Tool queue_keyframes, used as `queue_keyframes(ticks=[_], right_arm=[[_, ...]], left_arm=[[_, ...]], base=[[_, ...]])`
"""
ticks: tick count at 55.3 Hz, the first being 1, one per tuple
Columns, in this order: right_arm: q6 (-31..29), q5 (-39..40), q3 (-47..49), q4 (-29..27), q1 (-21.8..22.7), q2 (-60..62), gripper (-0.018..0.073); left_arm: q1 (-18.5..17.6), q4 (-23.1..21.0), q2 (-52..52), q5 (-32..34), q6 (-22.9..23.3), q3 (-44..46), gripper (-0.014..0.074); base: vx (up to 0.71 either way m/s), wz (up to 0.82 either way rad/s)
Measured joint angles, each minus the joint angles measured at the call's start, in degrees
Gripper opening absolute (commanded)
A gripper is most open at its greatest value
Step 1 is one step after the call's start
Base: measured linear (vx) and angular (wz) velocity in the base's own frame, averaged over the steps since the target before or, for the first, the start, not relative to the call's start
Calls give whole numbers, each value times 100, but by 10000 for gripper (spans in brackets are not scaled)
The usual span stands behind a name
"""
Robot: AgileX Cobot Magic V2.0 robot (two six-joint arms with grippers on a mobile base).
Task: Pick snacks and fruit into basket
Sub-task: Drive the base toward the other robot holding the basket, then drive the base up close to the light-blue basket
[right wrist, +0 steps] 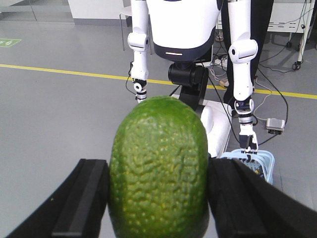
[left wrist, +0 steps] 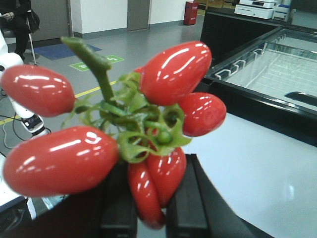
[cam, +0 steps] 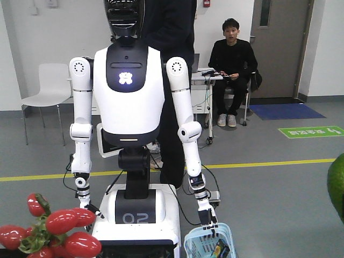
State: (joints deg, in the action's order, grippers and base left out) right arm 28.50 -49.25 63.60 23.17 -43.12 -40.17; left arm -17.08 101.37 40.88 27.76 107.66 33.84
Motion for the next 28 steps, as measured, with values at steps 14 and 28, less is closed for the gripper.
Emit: queue_keyframes(ticks=[14, 28], right_arm=[[0, 0, 0, 0, 0, 0, -7], [0, 0, 0, 0, 0, 0, -7]], left_arm=[[0, 0, 0, 0, 0, 0, 0], [0, 0, 0, 0, 0, 0, 0]], base=[[32, 11], [31, 14]])
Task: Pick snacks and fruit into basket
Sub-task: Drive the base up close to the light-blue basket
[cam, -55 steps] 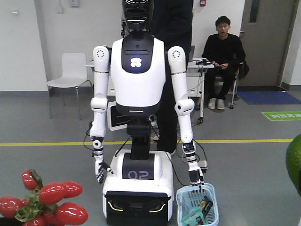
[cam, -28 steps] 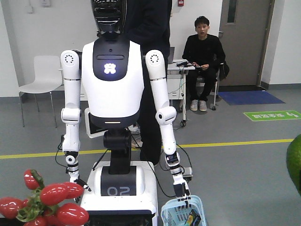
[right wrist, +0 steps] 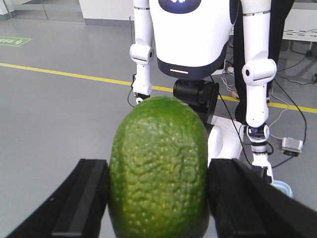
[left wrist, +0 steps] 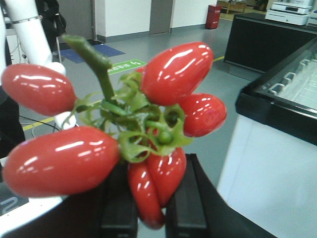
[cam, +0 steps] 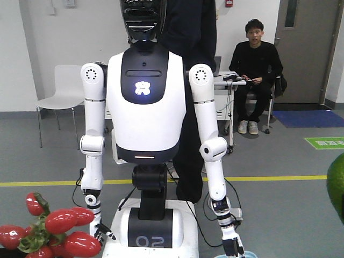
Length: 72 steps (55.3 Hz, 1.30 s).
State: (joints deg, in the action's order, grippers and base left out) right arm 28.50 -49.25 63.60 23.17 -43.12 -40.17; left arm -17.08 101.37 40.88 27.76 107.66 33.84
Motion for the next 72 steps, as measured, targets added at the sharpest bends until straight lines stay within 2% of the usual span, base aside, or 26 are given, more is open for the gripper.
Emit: queue_keyframes(ticks=[34, 72], right_arm=[[0, 0, 0, 0, 0, 0, -7], [0, 0, 0, 0, 0, 0, -7]], left_arm=[[0, 0, 0, -9, 0, 0, 0], [0, 0, 0, -4, 0, 0, 0]], base=[[23, 8], [3, -2]])
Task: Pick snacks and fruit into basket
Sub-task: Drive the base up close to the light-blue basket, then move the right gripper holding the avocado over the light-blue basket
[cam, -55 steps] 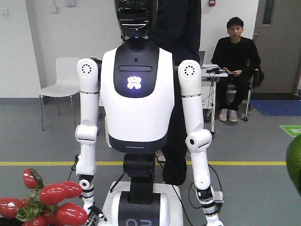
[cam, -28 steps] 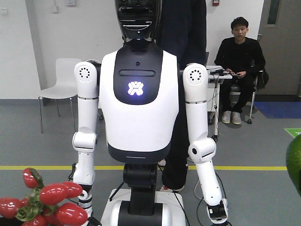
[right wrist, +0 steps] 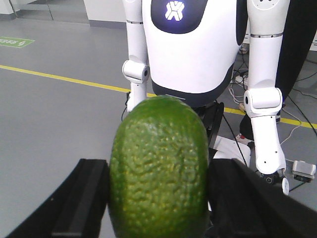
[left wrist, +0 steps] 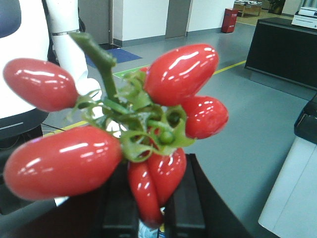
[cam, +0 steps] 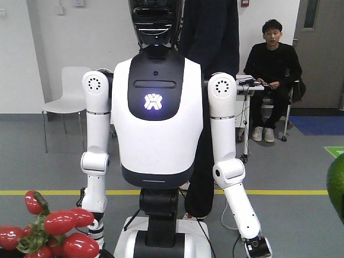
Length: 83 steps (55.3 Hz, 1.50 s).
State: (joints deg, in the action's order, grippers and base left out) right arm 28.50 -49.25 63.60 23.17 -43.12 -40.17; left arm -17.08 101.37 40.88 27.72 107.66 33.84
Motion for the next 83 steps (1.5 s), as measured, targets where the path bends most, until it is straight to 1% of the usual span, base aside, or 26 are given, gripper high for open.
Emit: queue_keyframes(ticks=[25, 37, 49, 54, 60, 71, 74, 83], right_arm=[[0, 64, 0, 0, 0, 0, -7], [0, 231, 0, 44, 0, 0, -7], [-73, 264, 0, 23, 0, -350, -7], [-313, 192, 0, -85, 0, -651, -7], [-786, 97, 0, -415, 0, -1072, -7], [-1625, 55, 0, -1292, 0, -1791, -7], [-1935, 19, 0, -1589, 0, -1965, -7], [-2484, -145, 0, -2105, 0, -2269, -7]], left_arm=[[0, 0, 0, 0, 0, 0, 0], [0, 0, 0, 0, 0, 0, 0], [0, 0, 0, 0, 0, 0, 0], [0, 0, 0, 0, 0, 0, 0], [0, 0, 0, 0, 0, 0, 0], [0, 0, 0, 0, 0, 0, 0], [0, 0, 0, 0, 0, 0, 0], [0, 0, 0, 0, 0, 0, 0]], base=[[0, 0], [0, 0], [0, 0], [0, 0], [0, 0], [0, 0], [0, 0], [0, 0]])
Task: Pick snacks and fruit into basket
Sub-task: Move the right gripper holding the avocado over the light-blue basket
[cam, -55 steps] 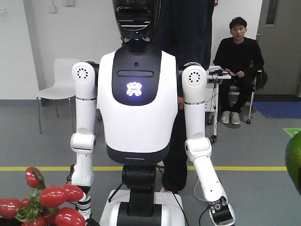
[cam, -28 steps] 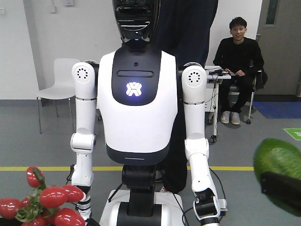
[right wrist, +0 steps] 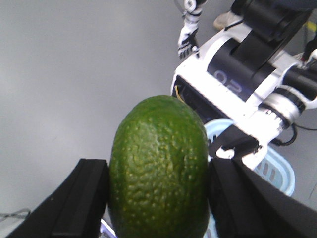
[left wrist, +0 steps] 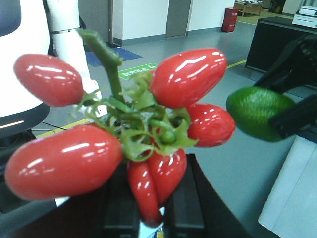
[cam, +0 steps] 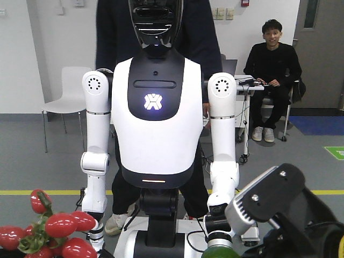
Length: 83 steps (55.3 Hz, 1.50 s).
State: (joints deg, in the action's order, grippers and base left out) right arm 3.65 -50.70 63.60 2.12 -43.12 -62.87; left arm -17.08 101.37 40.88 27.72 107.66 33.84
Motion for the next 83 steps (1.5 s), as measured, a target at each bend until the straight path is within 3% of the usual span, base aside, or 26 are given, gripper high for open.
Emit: queue_keyframes(ticks=[19, 33, 46, 65, 83], right_arm=[[-788, -579, 0, -514, 0, -469, -7], [-1592, -840, 0, -1303, 0, -883, -7], [-1727, -784, 0, -1499, 0, -997, -7], [-1671, 88, -84, -1561, 0, -981, -7], [-1634, 2135, -1944, -2109, 0, -227, -7]], left_arm=[[0, 0, 0, 0, 0, 0, 0], [0, 0, 0, -11, 0, 0, 0], [0, 0, 0, -82, 0, 0, 0], [0, 0, 0, -200, 0, 0, 0], [0, 0, 0, -425, 0, 0, 0]], base=[[0, 0], [0, 0], [0, 0], [0, 0], [0, 0]])
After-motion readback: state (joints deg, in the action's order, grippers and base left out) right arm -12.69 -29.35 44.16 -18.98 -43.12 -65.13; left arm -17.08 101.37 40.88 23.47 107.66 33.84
